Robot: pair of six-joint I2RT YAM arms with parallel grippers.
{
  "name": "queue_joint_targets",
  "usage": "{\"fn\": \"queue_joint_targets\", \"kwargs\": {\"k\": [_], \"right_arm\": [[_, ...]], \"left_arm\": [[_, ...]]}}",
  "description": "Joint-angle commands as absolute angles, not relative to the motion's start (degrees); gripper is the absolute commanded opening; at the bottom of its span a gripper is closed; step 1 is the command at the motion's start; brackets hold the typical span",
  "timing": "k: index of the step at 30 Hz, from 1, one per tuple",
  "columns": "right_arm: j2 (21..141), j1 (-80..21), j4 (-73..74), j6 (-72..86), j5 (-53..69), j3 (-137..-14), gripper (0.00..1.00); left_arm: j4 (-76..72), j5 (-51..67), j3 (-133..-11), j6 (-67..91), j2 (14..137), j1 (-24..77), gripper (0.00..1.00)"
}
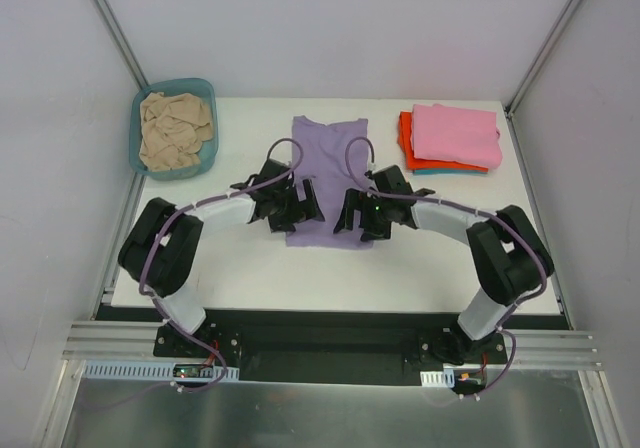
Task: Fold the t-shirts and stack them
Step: Grab one side of the 2/3 rectangular tshirt with both arms
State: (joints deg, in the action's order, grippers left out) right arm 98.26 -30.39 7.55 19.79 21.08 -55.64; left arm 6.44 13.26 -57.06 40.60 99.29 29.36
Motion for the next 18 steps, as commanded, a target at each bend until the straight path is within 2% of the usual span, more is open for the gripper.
{"fn": "queue_joint_targets", "kwargs": {"k": [1, 8, 13, 18], "right_arm": [[90.47, -34.53, 11.6, 20.47, 17.41, -48.26, 0.97], [77.89, -42.71, 18.89, 19.95, 9.24, -43.86, 0.97], [67.18, -43.86, 18.99, 16.71, 7.48, -42.72, 0.97], [62.58, -43.77, 19.07, 15.38, 8.61, -40.61, 0.97]], "left_arm": [[13.8, 11.78, -46.07, 41.92, 92.83, 31.37, 0.99], [13.8, 12.92, -36.65, 44.03, 71.93, 34.01, 0.99], [15.37, 13.63, -34.46, 43.86, 62.68, 34.28, 0.99], [21.79, 10.38, -33.14, 44.73, 55.56, 34.28, 0.99]]}}
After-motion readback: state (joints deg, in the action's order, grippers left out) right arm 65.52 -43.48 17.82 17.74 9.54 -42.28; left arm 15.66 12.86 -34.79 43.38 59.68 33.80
